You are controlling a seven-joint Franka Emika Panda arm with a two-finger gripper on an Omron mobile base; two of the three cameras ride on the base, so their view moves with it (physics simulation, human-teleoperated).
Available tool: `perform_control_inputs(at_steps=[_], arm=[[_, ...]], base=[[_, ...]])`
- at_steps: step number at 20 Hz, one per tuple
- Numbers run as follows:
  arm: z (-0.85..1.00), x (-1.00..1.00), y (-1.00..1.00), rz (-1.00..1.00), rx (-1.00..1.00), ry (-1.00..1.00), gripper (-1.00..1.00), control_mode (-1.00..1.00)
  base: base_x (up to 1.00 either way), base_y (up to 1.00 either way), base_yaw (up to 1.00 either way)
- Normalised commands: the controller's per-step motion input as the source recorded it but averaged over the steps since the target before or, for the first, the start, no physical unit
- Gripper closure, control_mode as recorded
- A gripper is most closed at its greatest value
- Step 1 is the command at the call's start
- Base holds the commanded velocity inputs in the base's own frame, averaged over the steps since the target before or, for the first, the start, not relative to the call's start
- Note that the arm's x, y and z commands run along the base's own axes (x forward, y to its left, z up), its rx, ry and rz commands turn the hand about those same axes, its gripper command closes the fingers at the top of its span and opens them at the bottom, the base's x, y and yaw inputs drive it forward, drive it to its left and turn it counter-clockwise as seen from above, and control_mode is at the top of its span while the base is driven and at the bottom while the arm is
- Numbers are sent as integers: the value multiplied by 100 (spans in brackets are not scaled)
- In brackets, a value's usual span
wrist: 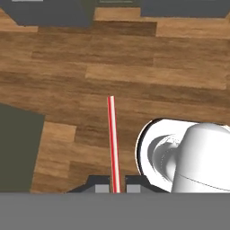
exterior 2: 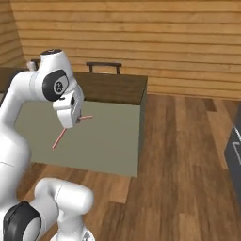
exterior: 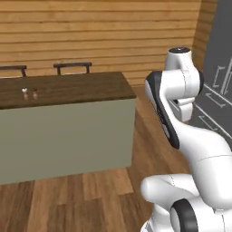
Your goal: Take a straw from the drawer in front and place it inside the glass cup on the dining counter.
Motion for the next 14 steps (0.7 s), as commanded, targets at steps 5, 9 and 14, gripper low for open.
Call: perform_control_inputs(at_steps=[5,9,14], arm=[[0,0,0,0,0,0,100,100],[0,0,0,0,0,0,100,100],[0,0,0,0,0,0,100,100]], base=[[100,-30,24],[100,-86,32],[93,-100,33]])
